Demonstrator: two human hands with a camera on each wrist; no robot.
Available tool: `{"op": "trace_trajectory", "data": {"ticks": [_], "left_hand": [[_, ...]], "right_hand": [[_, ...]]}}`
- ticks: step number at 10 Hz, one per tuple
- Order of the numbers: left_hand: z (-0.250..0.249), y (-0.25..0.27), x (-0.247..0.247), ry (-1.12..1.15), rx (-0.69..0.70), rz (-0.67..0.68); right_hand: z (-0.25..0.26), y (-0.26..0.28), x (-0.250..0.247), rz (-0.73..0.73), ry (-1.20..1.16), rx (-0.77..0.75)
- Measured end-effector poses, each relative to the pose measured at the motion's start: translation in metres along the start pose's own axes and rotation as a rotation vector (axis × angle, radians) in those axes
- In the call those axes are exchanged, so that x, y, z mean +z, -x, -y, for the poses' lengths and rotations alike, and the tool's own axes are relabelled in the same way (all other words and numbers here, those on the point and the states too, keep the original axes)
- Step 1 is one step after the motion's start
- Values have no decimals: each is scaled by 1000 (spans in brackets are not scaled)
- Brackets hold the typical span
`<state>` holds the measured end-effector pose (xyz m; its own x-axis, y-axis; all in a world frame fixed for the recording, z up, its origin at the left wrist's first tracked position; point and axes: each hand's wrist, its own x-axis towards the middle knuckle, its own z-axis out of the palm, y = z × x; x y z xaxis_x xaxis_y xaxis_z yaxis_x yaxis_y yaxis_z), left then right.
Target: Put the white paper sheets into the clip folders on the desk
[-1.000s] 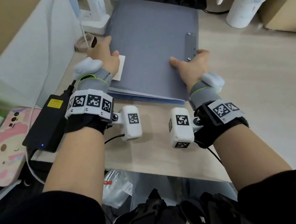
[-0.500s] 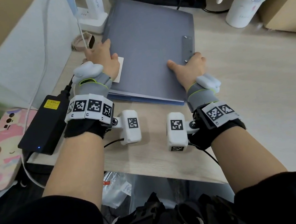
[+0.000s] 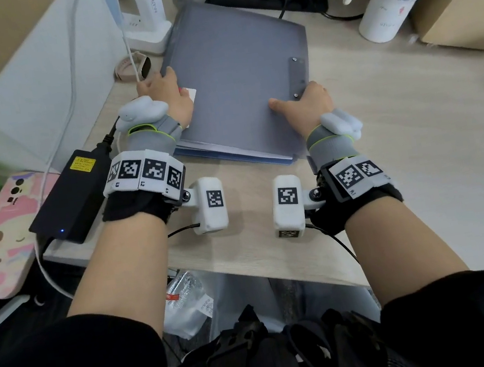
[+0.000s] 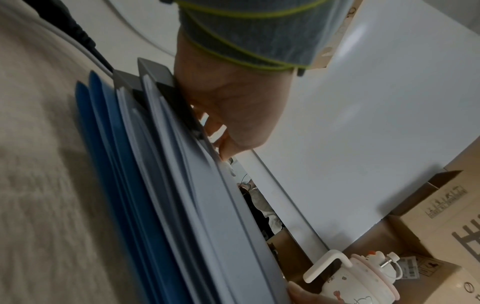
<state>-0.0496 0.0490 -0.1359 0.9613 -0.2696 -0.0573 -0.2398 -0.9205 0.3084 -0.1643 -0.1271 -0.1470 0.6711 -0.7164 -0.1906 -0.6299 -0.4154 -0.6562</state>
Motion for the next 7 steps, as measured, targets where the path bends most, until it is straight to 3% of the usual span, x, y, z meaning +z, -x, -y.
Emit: {"op": "trace_trajectory", "data": {"ticks": [3, 5, 7], "left_hand": [[-30, 23, 1, -105, 16, 44], [-69, 52, -1, 61, 95, 64], [-99, 78, 14, 377, 226, -92]], "right_hand": [[-18, 8, -29, 55, -21, -45], [-45, 17, -54, 66, -20, -11], [-90, 13, -79, -53, -12, 72]]}}
